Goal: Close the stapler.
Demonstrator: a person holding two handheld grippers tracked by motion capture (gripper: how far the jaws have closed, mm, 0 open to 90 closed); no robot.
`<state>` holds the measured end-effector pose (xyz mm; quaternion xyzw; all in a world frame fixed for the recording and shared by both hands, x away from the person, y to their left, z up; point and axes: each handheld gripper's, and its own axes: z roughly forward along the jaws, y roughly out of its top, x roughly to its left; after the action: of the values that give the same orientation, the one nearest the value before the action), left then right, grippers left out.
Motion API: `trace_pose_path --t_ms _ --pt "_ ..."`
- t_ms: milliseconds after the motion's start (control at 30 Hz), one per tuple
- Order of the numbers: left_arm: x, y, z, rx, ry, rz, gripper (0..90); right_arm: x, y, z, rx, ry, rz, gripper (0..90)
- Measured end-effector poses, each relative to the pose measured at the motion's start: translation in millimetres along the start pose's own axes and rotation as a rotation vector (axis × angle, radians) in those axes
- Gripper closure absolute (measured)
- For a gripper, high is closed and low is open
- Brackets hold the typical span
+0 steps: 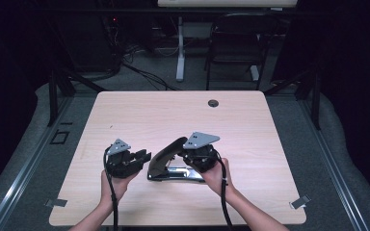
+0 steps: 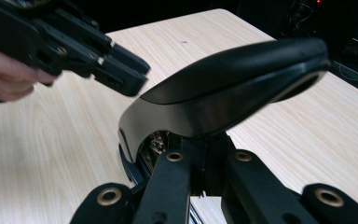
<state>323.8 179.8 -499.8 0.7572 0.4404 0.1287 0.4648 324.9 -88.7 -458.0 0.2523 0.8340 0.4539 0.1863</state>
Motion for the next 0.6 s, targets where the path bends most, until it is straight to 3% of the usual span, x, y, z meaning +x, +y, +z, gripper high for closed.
trace_pose_path --t_ms 200,400,600 --pt "2.8 -0.1 3.6 0.03 0.033 -0.023 40.4 -3.8 -11.6 -4.0 0.004 -0.003 0.005 90.0" --pt "7.3 -0.2 3.8 0.046 0.026 -0.032 22.2 -6.1 -24.2 -8.8 -0.01 -0.023 -0.001 90.0" --pt "9.9 0.4 2.4 0.047 0.044 -0.025 18.2 -7.2 -32.6 -12.1 0.004 -0.026 0.002 90.0"
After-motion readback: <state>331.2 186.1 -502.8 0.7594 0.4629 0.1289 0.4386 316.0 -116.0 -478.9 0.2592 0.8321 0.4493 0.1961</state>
